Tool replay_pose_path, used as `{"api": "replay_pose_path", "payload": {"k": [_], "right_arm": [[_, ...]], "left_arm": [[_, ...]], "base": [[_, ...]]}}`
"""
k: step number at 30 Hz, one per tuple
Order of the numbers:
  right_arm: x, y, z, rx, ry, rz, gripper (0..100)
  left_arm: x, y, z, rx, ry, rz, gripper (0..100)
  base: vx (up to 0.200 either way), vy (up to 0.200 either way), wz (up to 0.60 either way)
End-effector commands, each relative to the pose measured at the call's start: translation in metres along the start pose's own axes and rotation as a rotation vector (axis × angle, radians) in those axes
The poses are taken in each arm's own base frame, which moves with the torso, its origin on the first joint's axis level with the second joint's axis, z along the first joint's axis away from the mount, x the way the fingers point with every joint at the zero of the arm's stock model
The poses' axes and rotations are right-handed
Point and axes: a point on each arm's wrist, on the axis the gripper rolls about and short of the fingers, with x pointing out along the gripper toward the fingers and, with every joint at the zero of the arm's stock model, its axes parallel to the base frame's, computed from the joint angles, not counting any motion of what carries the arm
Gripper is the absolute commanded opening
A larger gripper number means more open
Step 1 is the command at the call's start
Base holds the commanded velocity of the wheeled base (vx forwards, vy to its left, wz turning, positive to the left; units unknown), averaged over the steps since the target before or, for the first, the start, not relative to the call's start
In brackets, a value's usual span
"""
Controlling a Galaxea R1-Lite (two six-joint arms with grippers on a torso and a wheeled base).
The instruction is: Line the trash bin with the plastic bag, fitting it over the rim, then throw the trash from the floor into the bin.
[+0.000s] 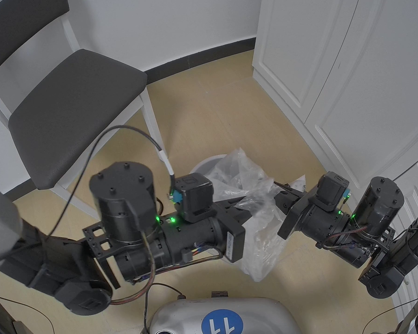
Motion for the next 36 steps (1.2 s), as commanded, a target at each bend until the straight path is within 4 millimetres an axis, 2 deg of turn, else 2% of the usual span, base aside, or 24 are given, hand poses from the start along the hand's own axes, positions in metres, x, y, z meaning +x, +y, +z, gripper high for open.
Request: {"api": "replay_pose_path", "payload": {"k": [1,4,9,15,26,32,36], "right_arm": [[0.006,-0.009,-0.011,0.003,0.02,-0.024,0],[0.009,-0.016,-0.011,0.002,0.014,-0.043,0],[0.011,-0.025,-0.007,0.0,0.0,-0.06,0],[0.011,-0.027,-0.002,0.026,-0.022,-0.057,0],[0.01,-0.032,0.011,0.016,-0.068,-0.071,0],[0.008,-0.038,0.012,0.013,-0.069,-0.09,0],[0.01,-0.04,0.003,0.018,-0.038,-0.09,0]], "left_arm": [[0.042,0.023,-0.033,-0.022,-0.005,0.032,0],[0.057,0.039,-0.04,-0.018,-0.038,0.06,0],[0.065,0.061,-0.044,-0.018,-0.048,0.105,0],[0.069,0.079,-0.031,-0.025,-0.106,0.141,0],[0.064,0.084,0.004,0.0,-0.198,0.138,0],[0.066,0.084,-0.005,-0.016,-0.174,0.132,0],[0.07,0.087,-0.017,-0.068,-0.151,0.133,0]], "base": [[0.0,0.0,0.0],[0.0,0.0,0.0],[0.0,0.0,0.0],[0.0,0.0,0.0],[0.0,0.0,0.0],[0.0,0.0,0.0],[0.0,0.0,0.0]]}}
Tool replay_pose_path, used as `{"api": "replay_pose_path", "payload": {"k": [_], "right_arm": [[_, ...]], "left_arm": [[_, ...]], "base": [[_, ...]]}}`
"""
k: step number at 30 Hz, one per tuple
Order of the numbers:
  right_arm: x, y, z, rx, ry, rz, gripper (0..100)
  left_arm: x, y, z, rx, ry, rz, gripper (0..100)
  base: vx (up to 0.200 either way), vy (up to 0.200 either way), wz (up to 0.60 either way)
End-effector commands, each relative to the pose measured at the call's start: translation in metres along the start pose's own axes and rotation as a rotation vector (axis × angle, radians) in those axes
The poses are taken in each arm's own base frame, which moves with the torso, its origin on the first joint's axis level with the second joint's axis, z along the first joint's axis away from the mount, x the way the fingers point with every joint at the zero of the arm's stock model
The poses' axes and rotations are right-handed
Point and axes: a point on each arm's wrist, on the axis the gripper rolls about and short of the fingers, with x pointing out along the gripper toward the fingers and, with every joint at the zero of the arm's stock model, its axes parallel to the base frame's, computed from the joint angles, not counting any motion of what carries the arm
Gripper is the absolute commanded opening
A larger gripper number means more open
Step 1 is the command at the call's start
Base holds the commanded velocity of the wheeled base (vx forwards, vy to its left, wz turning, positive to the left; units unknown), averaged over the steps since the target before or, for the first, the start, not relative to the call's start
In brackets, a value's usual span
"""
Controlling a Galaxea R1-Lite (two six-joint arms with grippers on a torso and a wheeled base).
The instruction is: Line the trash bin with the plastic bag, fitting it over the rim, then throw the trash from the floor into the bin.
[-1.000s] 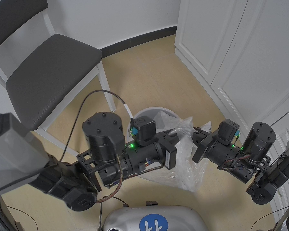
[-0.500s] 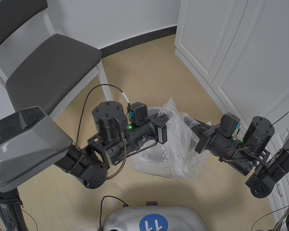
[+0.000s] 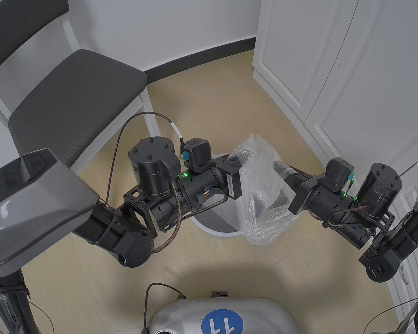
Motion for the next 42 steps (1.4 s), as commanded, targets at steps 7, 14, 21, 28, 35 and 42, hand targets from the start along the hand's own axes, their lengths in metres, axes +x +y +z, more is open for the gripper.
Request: {"api": "replay_pose_path", "payload": {"k": [7,14,21,28,35,42], "right_arm": [[0.008,-0.007,-0.019,0.032,0.046,-0.006,0],[0.009,0.006,-0.02,0.048,0.049,0.035,0],[0.014,0.001,-0.029,0.049,0.067,0.018,0],[0.033,-0.042,-0.043,0.102,0.06,-0.088,0],[0.056,-0.077,-0.064,0.157,0.038,-0.156,0],[0.059,-0.091,-0.066,0.155,0.026,-0.188,0]], "left_arm": [[-0.007,0.02,-0.026,-0.058,0.043,0.059,0],[-0.031,0.021,-0.012,-0.075,-0.018,0.065,0],[-0.032,0.035,-0.028,-0.087,0.025,0.1,0],[-0.016,0.069,-0.056,-0.094,0.033,0.16,0],[0.003,0.092,-0.079,-0.147,0.015,0.183,0],[0.014,0.101,-0.087,-0.178,-0.013,0.189,0]], "base": [[0.0,0.0,0.0],[0.0,0.0,0.0],[0.0,0.0,0.0],[0.0,0.0,0.0],[0.0,0.0,0.0],[0.0,0.0,0.0]]}}
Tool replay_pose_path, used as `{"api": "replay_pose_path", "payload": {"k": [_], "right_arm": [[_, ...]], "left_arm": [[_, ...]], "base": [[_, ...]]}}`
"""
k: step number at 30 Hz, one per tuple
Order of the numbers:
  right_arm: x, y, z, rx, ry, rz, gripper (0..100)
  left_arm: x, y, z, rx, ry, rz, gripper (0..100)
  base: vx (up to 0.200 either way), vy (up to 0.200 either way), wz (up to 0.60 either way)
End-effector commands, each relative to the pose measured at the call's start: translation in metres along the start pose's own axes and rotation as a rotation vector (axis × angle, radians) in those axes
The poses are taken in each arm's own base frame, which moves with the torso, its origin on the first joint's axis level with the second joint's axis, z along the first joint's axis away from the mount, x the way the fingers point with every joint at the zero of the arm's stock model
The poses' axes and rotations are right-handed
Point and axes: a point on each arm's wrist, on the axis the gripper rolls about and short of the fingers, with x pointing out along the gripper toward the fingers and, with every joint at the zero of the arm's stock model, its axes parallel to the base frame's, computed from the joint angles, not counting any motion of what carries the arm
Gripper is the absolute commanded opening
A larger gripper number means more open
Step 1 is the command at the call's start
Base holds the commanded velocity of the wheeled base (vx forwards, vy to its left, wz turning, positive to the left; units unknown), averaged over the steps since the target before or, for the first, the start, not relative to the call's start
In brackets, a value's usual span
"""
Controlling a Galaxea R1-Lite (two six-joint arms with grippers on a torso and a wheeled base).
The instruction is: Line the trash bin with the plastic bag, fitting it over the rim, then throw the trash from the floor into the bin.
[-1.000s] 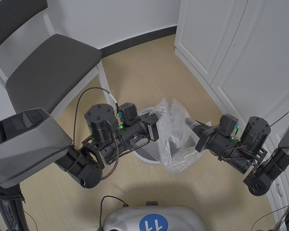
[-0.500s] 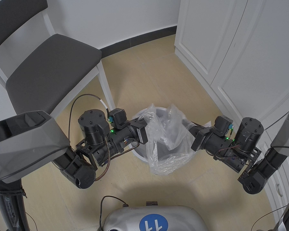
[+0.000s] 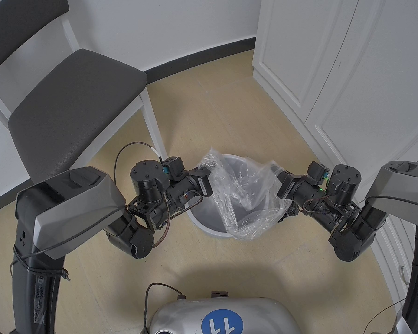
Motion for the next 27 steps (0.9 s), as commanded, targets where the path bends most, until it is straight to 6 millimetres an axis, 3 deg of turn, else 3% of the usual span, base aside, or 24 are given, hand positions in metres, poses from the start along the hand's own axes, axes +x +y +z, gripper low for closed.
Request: {"api": "replay_pose_path", "payload": {"k": [1,6,10,19,22,27], "right_arm": [[0.004,-0.015,-0.005,-0.001,-0.009,-0.03,0],[0.0,-0.027,0.002,-0.026,-0.021,-0.059,0],[-0.005,-0.037,0.012,-0.1,-0.024,-0.094,0],[-0.028,-0.051,0.025,-0.24,0.145,-0.21,0],[-0.035,-0.053,0.024,-0.289,0.204,-0.227,0],[-0.041,-0.055,0.019,-0.349,0.248,-0.239,0]], "left_arm": [[0.004,0.013,-0.016,-0.01,0.017,0.025,0],[-0.011,0.035,-0.006,-0.009,0.026,0.092,0],[-0.039,0.046,0.01,-0.02,0.064,0.152,0],[-0.088,0.017,0.024,-0.058,0.22,0.13,0],[-0.096,0.005,0.031,-0.067,0.31,0.141,0],[-0.101,0.008,0.034,-0.035,0.406,0.172,0]], "base": [[0.0,0.0,0.0],[0.0,0.0,0.0],[0.0,0.0,0.0],[0.0,0.0,0.0],[0.0,0.0,0.0],[0.0,0.0,0.0]]}}
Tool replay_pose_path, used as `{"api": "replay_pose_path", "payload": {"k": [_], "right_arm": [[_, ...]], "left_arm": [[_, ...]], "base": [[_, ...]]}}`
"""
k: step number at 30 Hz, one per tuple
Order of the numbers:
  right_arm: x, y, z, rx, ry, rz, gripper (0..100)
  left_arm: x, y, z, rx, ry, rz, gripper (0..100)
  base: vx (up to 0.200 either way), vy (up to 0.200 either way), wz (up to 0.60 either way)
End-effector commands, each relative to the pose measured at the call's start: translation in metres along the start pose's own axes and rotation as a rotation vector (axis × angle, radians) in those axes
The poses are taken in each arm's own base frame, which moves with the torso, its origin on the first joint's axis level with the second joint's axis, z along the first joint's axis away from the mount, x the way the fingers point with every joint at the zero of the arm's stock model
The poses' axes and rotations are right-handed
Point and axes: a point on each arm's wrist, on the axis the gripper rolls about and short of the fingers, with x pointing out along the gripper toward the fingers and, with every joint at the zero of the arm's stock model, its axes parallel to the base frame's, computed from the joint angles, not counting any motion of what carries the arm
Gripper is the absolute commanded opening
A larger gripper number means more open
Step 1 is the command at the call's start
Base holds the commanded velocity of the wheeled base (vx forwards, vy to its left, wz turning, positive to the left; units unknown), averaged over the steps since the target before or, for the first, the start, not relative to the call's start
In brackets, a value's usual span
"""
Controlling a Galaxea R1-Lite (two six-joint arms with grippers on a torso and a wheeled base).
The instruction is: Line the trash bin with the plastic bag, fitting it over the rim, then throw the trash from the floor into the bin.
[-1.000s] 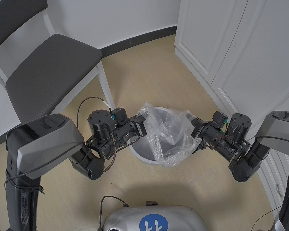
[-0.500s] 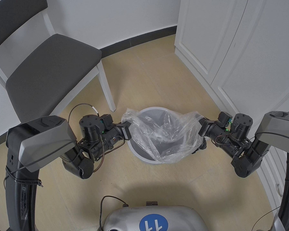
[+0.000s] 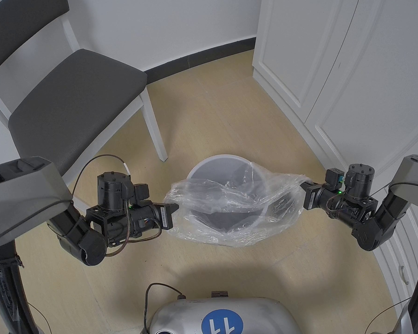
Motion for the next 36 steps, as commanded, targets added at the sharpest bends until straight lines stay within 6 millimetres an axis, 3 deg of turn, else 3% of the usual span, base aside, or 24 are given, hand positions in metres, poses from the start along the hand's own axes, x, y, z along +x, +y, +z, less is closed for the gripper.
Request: {"api": "replay_pose_path", "payload": {"k": [1,11,17,28,36], "right_arm": [[-0.013,-0.005,0.002,-0.068,0.03,-0.025,0],[-0.028,-0.011,-0.01,-0.196,0.134,-0.041,0],[-0.043,-0.011,-0.005,-0.244,0.175,-0.042,0],[-0.048,-0.014,-0.016,-0.306,0.231,-0.04,0],[-0.056,-0.017,-0.014,-0.342,0.284,-0.04,0]], "left_arm": [[-0.023,-0.011,0.021,0.055,-0.006,-0.006,0],[-0.029,-0.009,0.006,0.13,0.182,0.033,0],[-0.035,-0.01,0.009,0.137,0.235,0.042,0],[-0.035,-0.004,0.002,0.197,0.296,0.048,0],[-0.049,0.006,0.006,0.266,0.343,0.023,0]], "base": [[0.0,0.0,0.0],[0.0,0.0,0.0],[0.0,0.0,0.0],[0.0,0.0,0.0],[0.0,0.0,0.0]]}}
